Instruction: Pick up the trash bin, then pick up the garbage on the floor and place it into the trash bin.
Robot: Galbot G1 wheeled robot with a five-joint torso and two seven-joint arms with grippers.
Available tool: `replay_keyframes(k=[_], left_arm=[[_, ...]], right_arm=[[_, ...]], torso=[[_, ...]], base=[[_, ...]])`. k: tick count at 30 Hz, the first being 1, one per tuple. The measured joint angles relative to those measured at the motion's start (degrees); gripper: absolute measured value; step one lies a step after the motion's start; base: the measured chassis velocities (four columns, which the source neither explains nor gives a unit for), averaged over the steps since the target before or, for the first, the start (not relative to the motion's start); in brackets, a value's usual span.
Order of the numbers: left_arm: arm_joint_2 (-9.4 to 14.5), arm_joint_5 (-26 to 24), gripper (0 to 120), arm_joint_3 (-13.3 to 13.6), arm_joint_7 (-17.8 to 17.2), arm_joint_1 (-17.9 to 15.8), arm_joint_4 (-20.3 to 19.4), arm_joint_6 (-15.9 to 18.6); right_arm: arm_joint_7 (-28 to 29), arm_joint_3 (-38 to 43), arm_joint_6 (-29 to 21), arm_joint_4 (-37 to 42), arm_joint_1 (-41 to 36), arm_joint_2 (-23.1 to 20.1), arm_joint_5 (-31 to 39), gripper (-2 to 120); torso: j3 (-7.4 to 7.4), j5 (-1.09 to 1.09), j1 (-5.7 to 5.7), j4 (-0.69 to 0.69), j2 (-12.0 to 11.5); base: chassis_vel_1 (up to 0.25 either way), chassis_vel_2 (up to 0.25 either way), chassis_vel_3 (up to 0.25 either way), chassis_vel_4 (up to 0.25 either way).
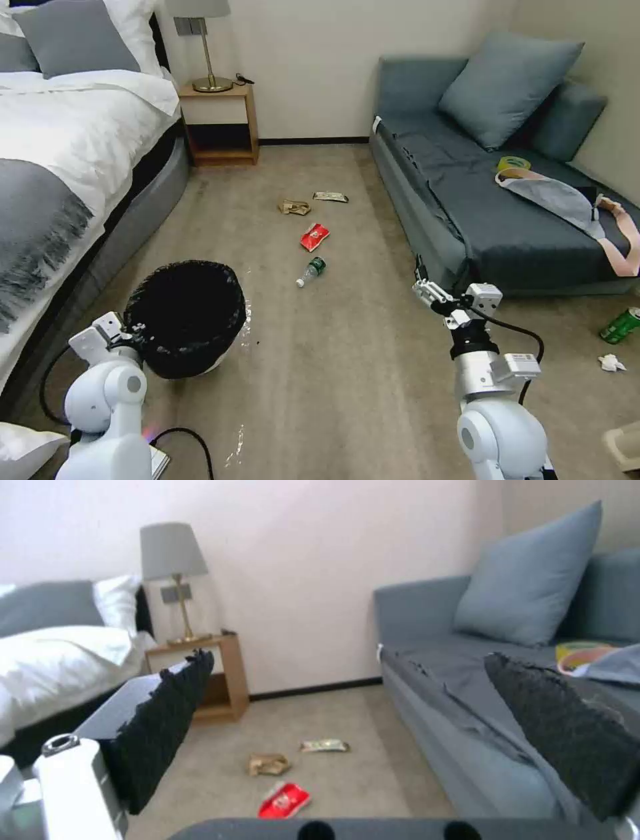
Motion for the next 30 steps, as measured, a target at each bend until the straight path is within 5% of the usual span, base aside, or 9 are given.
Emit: replay_keyframes(k=[7,30], left_arm=[[-1.1,8.8,1,-1.1,4.7,4.1,-2.8,-1.2],[-1.4,6.5,1,-2.3,4.8,5.5,-4.0,-1.8]], right_arm=[[-1.4,0.9,1.0,0.6,0.3,-1.1,3.0,100],[-3.3,0.0,1.7,0.4,-0.3,-0.5,2.1,100]], torso=[[0.00,0.00,0.00,0.01,0.0],[0.00,-0.01,0.00,0.01,0.0]], base=[[0.000,0.000,0.000,0.000],[-0.042,0.047,0.042,-0.045]])
